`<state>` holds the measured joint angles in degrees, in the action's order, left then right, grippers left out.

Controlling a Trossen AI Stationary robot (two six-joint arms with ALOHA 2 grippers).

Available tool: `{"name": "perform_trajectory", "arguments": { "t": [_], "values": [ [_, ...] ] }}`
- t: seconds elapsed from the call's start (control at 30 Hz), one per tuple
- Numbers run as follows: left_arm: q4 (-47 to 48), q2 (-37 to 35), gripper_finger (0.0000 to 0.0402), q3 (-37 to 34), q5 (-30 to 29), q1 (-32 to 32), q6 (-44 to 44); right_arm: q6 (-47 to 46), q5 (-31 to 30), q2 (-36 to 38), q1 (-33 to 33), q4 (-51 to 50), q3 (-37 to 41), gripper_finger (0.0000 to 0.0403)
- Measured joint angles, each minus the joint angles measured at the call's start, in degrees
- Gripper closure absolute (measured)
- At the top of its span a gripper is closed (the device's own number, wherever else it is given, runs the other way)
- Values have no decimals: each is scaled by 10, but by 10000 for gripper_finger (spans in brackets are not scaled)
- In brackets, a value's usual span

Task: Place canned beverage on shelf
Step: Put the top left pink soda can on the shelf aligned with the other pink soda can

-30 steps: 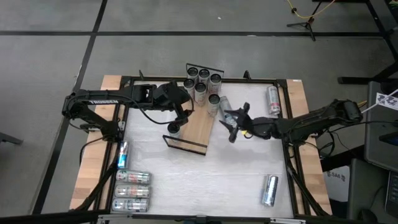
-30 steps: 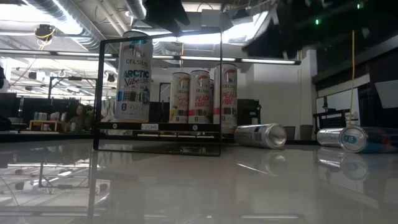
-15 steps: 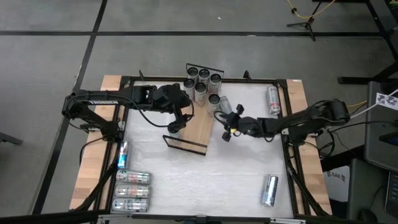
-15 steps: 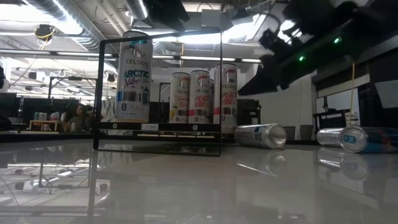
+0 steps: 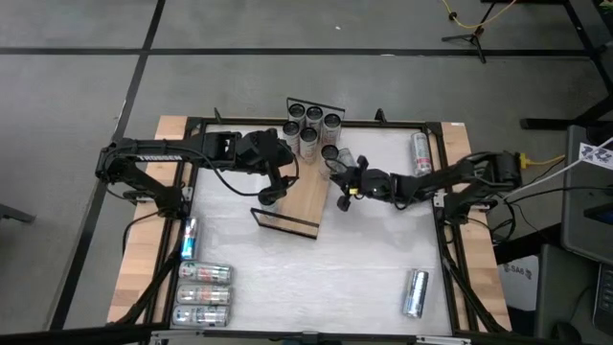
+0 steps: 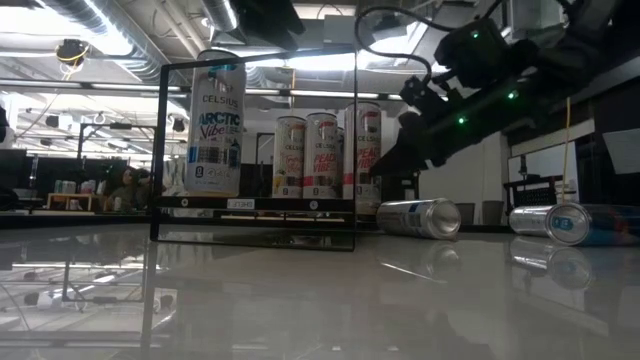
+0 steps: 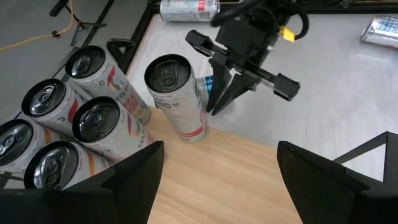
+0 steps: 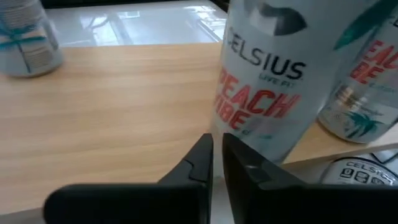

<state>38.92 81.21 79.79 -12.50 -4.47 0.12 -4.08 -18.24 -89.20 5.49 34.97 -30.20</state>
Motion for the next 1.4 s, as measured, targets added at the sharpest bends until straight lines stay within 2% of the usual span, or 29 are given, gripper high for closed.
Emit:
{"name": "perform_trajectory", "arguments": {
  "t": [0.2,0.6,0.77,0.97,1.13,1.4],
  "values": [
    [0,0,95,0,0,0,0,1,39,-10,29,37,0,379],
    [0,0,95,0,0,0,-1,13,44,-18,54,63,0,379],
    [0,0,95,0,0,0,-1,14,89,-18,54,64,-1,379],
    [0,0,95,0,0,0,-1,14,87,-18,54,92,-1,379],
    [0,0,95,0,0,0,-1,14,54,-18,54,91,-9,379],
    [-1,0,95,0,-1,0,-1,15,44,-18,54,84,-33,379]
  ]
}}
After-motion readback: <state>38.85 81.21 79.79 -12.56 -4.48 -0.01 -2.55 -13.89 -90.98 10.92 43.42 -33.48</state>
